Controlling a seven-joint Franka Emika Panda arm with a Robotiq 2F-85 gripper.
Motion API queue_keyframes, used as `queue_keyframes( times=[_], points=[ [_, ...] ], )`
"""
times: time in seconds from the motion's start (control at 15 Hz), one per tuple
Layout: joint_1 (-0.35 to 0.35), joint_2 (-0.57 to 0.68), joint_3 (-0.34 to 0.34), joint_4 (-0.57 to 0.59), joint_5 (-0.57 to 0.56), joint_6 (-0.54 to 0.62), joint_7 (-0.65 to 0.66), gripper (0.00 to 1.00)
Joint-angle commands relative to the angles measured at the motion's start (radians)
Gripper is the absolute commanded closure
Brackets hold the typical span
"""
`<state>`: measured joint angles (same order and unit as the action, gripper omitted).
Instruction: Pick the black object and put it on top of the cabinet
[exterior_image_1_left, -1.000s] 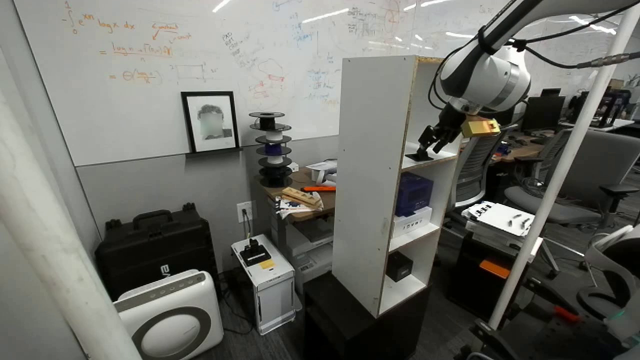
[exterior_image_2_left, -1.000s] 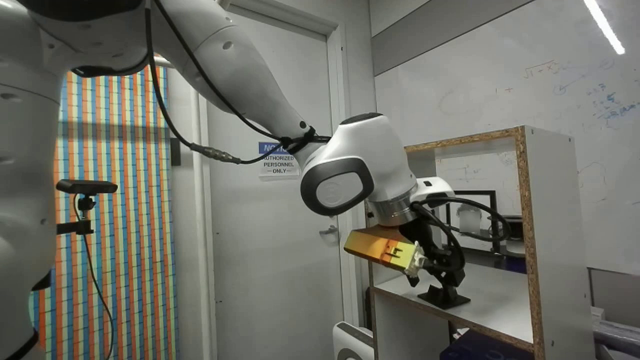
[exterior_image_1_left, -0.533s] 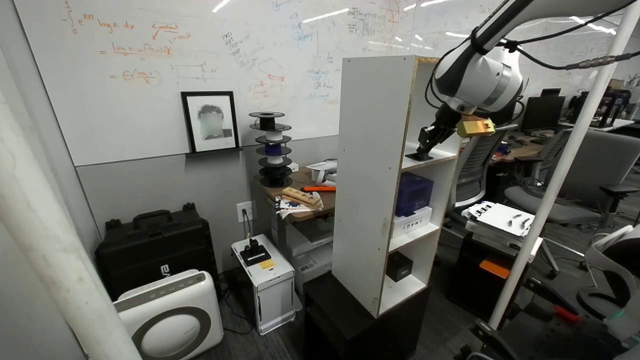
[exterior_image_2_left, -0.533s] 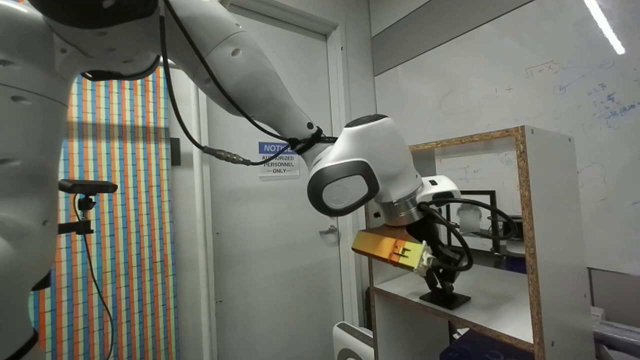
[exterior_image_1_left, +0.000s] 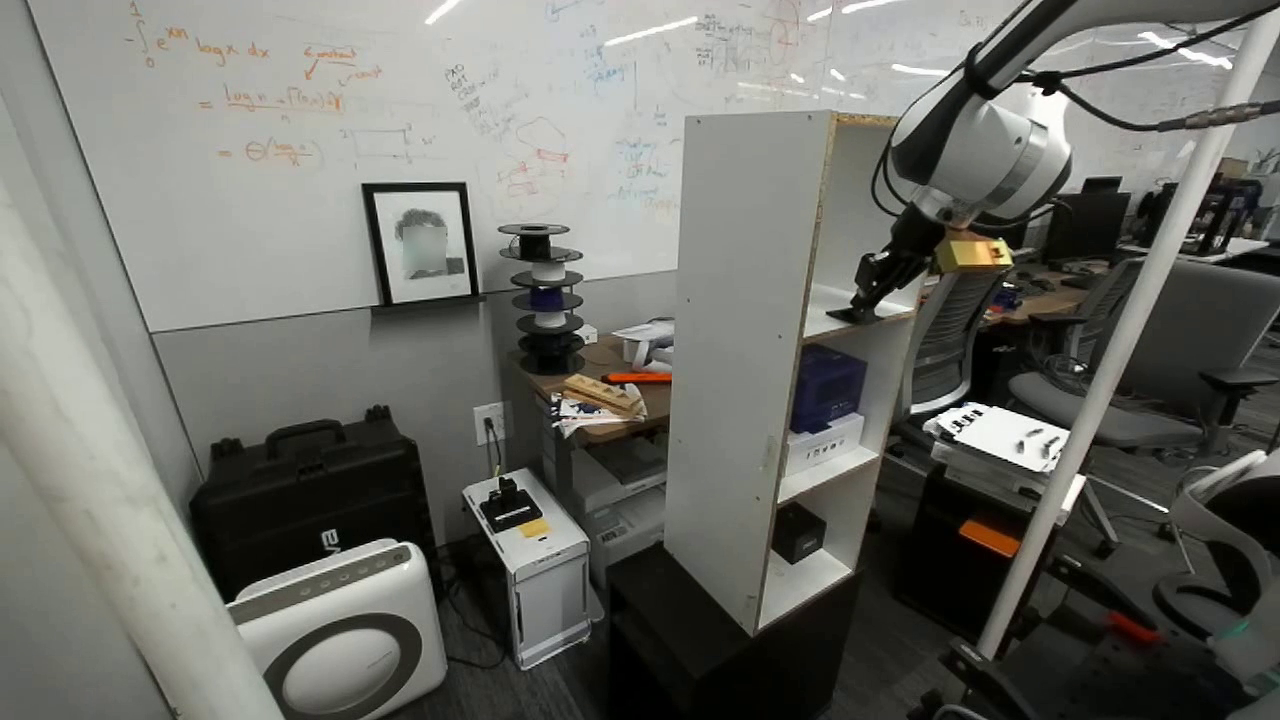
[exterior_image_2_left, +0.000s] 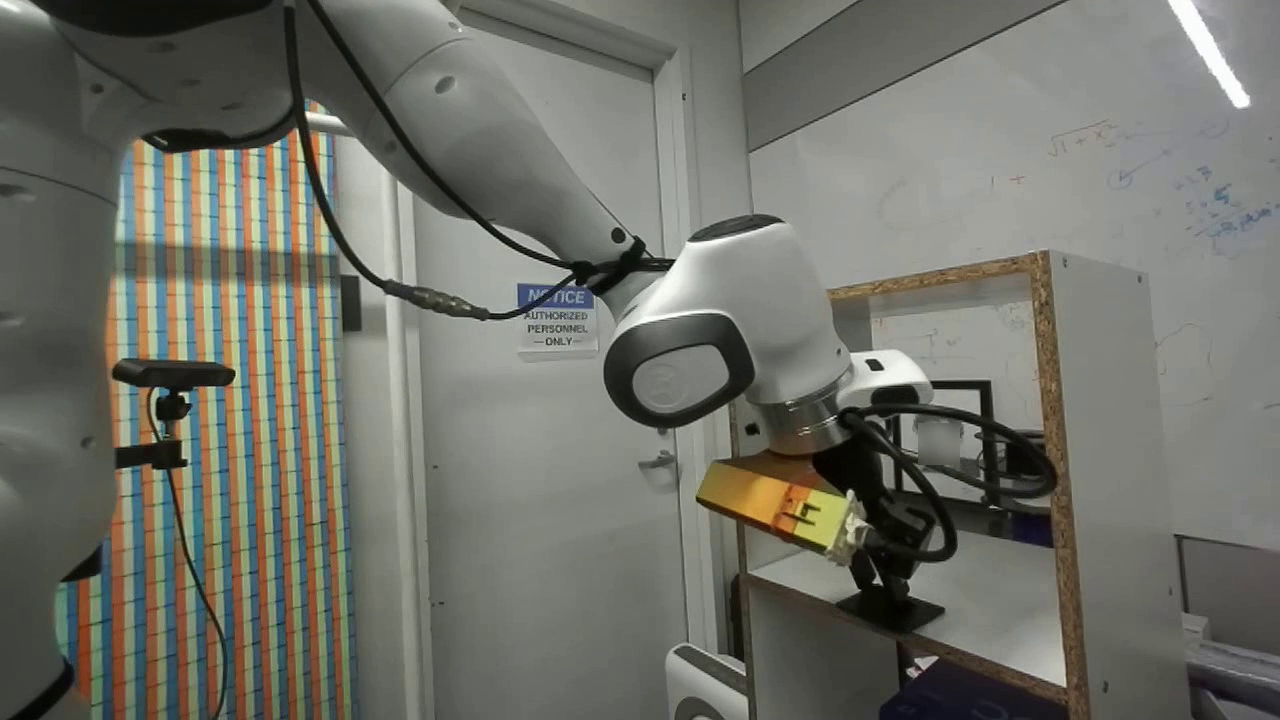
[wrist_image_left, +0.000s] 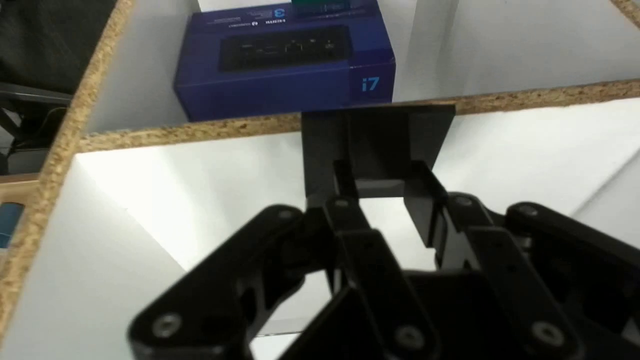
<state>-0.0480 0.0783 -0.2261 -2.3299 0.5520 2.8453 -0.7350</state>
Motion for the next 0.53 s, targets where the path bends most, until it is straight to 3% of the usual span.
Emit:
queue_keyframes(
  times=[0.0,0.2,0.47],
  points=[
    [-0.027,-0.196,-0.032,-0.136,-0.025,-0.047,-0.033,0.83],
    [-0.064,-0.357,-0.062,-0.209,-0.076,-0.101,-0.037,0.84],
    [-0.118,-0.557,-0.111,-0.207,-0.213,-0.286,0.006,0.83]
  ],
)
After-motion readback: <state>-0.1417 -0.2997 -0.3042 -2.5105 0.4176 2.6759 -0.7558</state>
